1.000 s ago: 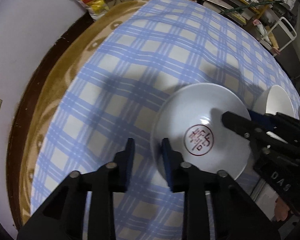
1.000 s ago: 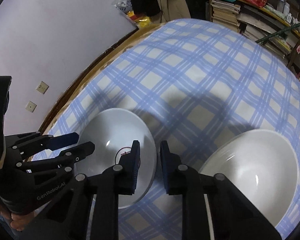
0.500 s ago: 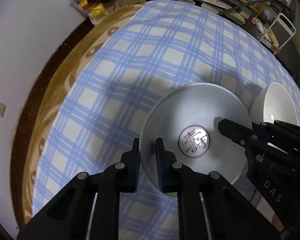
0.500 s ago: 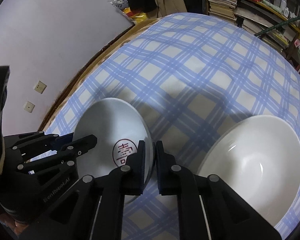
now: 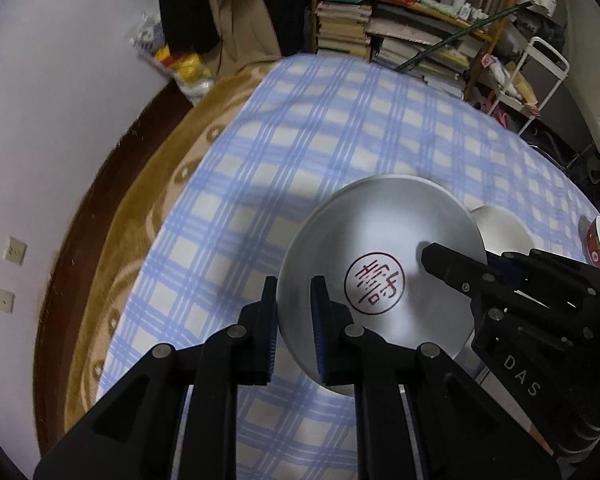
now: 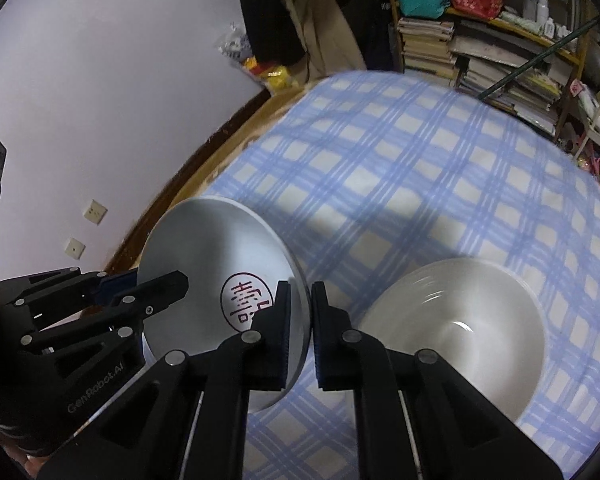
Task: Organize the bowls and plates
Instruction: 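Carry both red-seal bowls across the table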
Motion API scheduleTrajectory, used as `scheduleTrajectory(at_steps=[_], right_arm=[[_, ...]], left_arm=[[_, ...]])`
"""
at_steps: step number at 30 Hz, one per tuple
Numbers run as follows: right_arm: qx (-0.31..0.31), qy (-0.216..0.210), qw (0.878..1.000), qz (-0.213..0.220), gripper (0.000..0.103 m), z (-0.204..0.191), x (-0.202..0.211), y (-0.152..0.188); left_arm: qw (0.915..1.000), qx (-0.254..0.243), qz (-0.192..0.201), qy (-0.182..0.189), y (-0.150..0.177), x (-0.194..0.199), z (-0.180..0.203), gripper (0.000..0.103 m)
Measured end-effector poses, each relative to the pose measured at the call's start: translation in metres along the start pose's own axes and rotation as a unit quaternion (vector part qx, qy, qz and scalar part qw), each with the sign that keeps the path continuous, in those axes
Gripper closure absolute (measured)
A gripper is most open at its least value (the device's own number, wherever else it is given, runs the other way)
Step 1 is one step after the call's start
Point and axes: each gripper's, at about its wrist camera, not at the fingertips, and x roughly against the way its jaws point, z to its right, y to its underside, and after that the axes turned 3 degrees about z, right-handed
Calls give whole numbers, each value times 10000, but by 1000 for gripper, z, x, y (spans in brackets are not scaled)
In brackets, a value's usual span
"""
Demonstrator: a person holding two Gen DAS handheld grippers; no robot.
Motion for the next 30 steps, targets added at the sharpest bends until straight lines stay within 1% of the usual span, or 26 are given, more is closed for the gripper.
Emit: scheduleTrajectory(at_steps=[4, 8, 15, 22, 30], right_arm=[[-66, 23, 9999, 134, 92, 12, 18, -2], [-142, 97, 9996, 238, 92, 31, 37, 1], [-224, 300, 9989, 288, 92, 60, 57, 12], [-376, 376, 9982, 262, 92, 85, 63, 18], [-413, 423, 9982, 131, 92, 97, 53, 24]], left_arm=[[9999, -109, 93, 17, -7, 9, 19, 89], [9997, -221, 70, 99, -9, 11, 43, 89], [9991, -368, -8, 218, -8, 7, 79, 89], [9987, -418, -135, 276, -6, -3, 101, 89], [9981, -453, -318, 288, -2, -18, 110, 89]])
